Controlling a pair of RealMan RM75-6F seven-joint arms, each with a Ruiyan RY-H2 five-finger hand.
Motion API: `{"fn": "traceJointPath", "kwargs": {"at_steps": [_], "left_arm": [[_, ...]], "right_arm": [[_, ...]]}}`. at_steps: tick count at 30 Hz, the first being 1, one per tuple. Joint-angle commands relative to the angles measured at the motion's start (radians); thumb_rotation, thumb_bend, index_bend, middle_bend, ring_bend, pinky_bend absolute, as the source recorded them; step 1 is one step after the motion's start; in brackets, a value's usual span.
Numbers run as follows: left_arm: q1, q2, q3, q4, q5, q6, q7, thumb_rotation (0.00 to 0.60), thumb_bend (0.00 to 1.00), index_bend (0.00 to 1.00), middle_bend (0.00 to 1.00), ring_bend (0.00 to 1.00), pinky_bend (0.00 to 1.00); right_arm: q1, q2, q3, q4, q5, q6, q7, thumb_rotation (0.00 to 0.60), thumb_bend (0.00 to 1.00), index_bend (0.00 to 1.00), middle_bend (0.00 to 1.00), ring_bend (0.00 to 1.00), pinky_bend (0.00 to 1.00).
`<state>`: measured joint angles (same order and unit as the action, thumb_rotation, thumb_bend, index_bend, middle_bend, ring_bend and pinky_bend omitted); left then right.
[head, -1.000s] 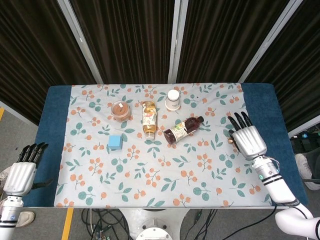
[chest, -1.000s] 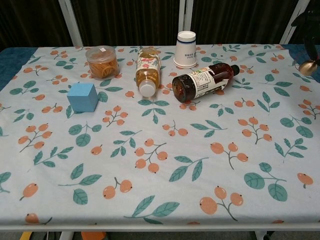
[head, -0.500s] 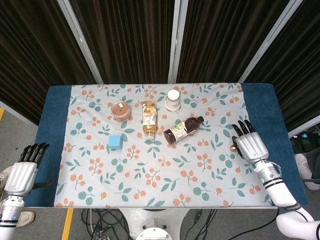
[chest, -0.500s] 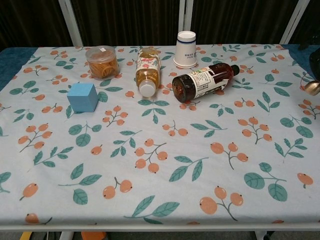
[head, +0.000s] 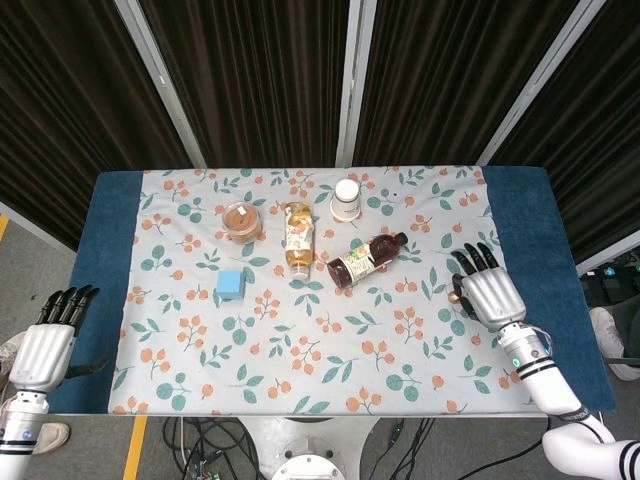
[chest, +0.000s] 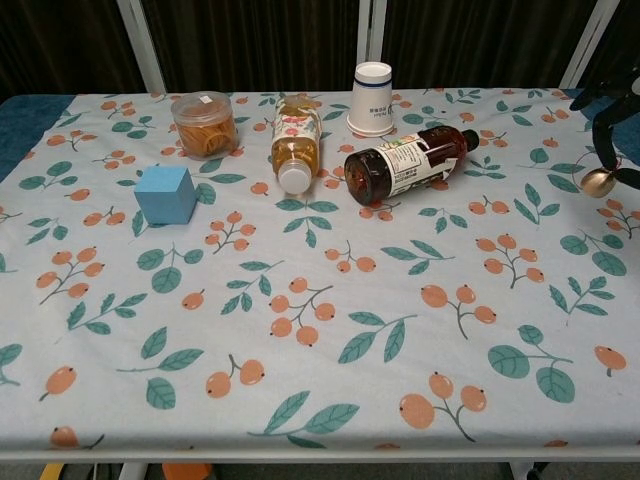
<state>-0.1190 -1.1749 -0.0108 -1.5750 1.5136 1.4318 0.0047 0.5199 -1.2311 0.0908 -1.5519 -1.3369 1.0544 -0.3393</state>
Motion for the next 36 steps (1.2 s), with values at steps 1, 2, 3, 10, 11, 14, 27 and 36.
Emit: {"fn": "traceJointPath", "kwargs": {"at_steps": [1, 2, 3, 10, 11, 14, 27, 36], "left_arm": [[0.001, 0.001, 0.000, 0.000, -0.001, 0.000, 0.000, 0.600, 0.00, 0.05, 0.05, 0.00, 0.05], [0.001, 0.001, 0.000, 0.000, -0.002, 0.000, -0.001, 0.600, 0.00, 0.05, 0.05, 0.00, 0.05], [0.002, 0.001, 0.001, 0.001, -0.002, 0.000, -0.003, 0.600, 0.00, 0.05, 0.05, 0.00, 0.05], [0.004, 0.000, 0.002, 0.009, -0.002, 0.002, -0.012, 0.600, 0.00, 0.05, 0.05, 0.00, 0.05], [0.005, 0.000, 0.002, 0.011, -0.002, 0.003, -0.013, 0.600, 0.00, 0.05, 0.05, 0.00, 0.05], [0.006, -0.001, 0.002, 0.015, -0.003, 0.004, -0.018, 0.600, 0.00, 0.05, 0.05, 0.00, 0.05], [0.009, -0.005, 0.003, 0.029, 0.000, 0.009, -0.032, 0.600, 0.00, 0.05, 0.05, 0.00, 0.05], [0.008, -0.005, 0.002, 0.027, 0.000, 0.007, -0.030, 0.600, 0.00, 0.05, 0.05, 0.00, 0.05]], "right_arm": [[0.023, -0.061, -0.007, 0.053, -0.019, -0.021, -0.058, 0.600, 0.42, 0.86, 0.15, 0.00, 0.00], [0.029, -0.066, -0.008, 0.061, -0.021, -0.025, -0.076, 0.600, 0.42, 0.86, 0.15, 0.00, 0.00], [0.036, -0.080, -0.009, 0.080, -0.022, -0.027, -0.109, 0.600, 0.42, 0.86, 0.15, 0.00, 0.00], [0.082, -0.138, 0.007, 0.125, 0.065, -0.110, -0.177, 0.600, 0.42, 0.85, 0.15, 0.00, 0.00], [0.087, -0.144, 0.008, 0.130, 0.076, -0.121, -0.182, 0.600, 0.42, 0.84, 0.15, 0.00, 0.00], [0.100, -0.163, 0.007, 0.148, 0.099, -0.142, -0.202, 0.600, 0.41, 0.84, 0.15, 0.00, 0.00], [0.118, -0.177, -0.002, 0.154, 0.130, -0.152, -0.215, 0.600, 0.37, 0.77, 0.14, 0.00, 0.00], [0.114, -0.154, 0.003, 0.126, 0.164, -0.136, -0.209, 0.600, 0.13, 0.01, 0.01, 0.00, 0.00]]}}
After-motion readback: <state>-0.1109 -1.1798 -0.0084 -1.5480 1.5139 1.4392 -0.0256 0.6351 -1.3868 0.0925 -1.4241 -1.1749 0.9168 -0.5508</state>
